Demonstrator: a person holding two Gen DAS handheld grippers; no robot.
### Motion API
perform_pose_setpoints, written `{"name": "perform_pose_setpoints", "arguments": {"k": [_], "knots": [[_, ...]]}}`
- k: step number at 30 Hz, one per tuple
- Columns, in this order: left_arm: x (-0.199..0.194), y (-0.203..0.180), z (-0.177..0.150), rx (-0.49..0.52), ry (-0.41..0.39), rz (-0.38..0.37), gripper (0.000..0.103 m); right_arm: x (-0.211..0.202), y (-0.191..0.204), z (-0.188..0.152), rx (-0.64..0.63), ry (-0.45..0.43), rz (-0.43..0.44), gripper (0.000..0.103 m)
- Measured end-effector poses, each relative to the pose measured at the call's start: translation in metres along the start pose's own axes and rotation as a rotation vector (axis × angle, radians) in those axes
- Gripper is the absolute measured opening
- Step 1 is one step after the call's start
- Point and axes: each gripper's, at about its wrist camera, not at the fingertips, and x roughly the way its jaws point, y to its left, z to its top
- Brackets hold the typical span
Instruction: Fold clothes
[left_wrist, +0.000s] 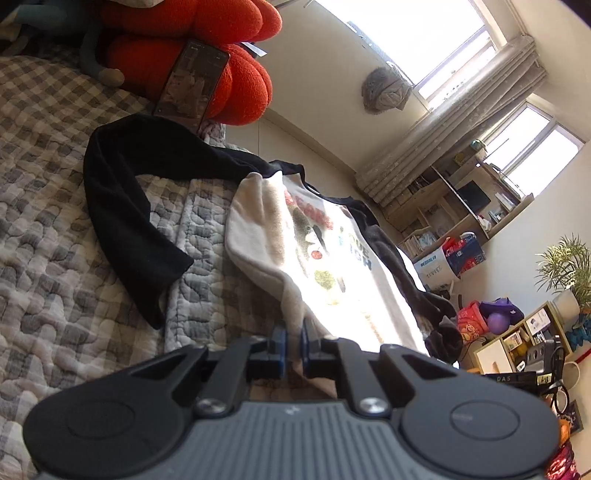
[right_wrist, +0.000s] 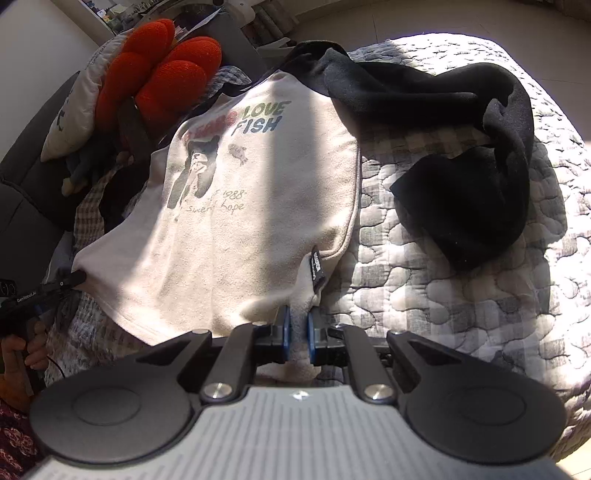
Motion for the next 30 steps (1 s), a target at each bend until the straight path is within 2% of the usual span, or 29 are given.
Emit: {"name": "perform_pose_setpoints", "arguments": {"k": [4,8,10,12,14,18,20,21,22,23,26,30], "knots": [[0.013,0.002,0.007,-0.054,0.049,0.106,0.008,-0.002,-0.005,0.013,0.063,-0.040,0.001,0.011],[0.025,0.008,-0.005,-0.037,0.108,0.157,0.008,0.008,-0.009,0.009,0.097,-0.005,-0.001,0.020],[0.029,0.013,-0.011,-0.030,0.126,0.165,0.010,0.013,-0.011,0.002,0.101,0.025,-0.007,0.020],[0.029,0.016,-0.016,-0.016,0.128,0.163,0.011,0.014,-0.014,-0.004,0.106,0.037,-0.003,0.028],[0.028,0.017,-0.019,0.003,0.122,0.149,0.017,0.014,-0.016,-0.009,0.100,0.041,0.005,0.047],[0.029,0.017,-0.023,0.027,0.120,0.132,0.017,0.019,-0.013,-0.015,0.050,0.039,0.016,0.050],[0.030,0.014,-0.023,0.036,0.129,0.138,0.016,0.021,-0.009,-0.017,0.017,0.036,0.025,0.049],[0.029,0.011,-0.023,0.045,0.140,0.142,0.011,0.022,-0.007,-0.018,0.005,0.043,0.031,0.043],[0.029,0.008,-0.024,0.050,0.153,0.143,0.008,0.025,-0.005,-0.018,-0.002,0.068,0.043,0.019],[0.028,0.005,-0.024,0.055,0.164,0.146,0.008,0.027,-0.004,-0.019,0.003,0.096,0.056,0.011],[0.021,-0.002,-0.026,0.045,0.174,0.151,0.008,0.022,0.000,-0.021,-0.012,0.093,0.061,0.011],[-0.002,-0.006,-0.027,-0.024,0.158,0.074,0.007,-0.003,-0.005,-0.017,0.036,0.056,0.137,0.010]]}}
